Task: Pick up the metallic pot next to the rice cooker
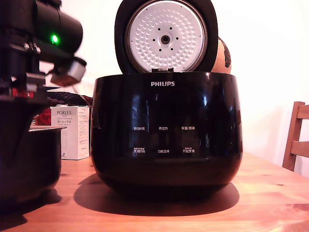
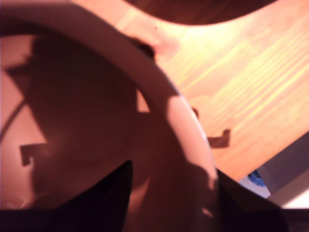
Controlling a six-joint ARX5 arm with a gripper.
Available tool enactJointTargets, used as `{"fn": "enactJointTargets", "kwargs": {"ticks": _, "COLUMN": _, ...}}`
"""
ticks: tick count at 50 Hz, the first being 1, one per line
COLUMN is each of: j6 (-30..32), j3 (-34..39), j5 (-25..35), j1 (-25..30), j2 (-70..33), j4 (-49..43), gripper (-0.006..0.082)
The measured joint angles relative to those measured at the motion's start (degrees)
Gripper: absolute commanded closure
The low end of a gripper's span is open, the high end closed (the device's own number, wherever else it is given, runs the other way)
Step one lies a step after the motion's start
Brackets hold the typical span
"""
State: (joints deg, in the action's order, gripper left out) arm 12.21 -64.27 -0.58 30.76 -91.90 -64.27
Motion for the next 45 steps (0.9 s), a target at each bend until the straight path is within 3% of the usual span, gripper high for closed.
{"fn": "enactJointTargets", "kwargs": {"ticks": 8, "j6": 0.0, "j3": 0.0, "j5": 0.0, "j1": 0.0, "j2": -0.1, "j4": 0.0, "gripper": 0.0407}}
{"fn": "enactJointTargets", "kwargs": {"ticks": 21, "j6": 0.0, "j3": 0.0, "j5": 4.4, "j1": 0.0, "j2": -0.1, "j4": -2.2, "gripper": 0.0787}}
{"fn": "enactJointTargets", "kwargs": {"ticks": 45, "j6": 1.7, "j3": -2.0, "j5": 2.5, "j1": 0.0, "j2": 1.1, "j4": -5.6, "gripper": 0.0787}}
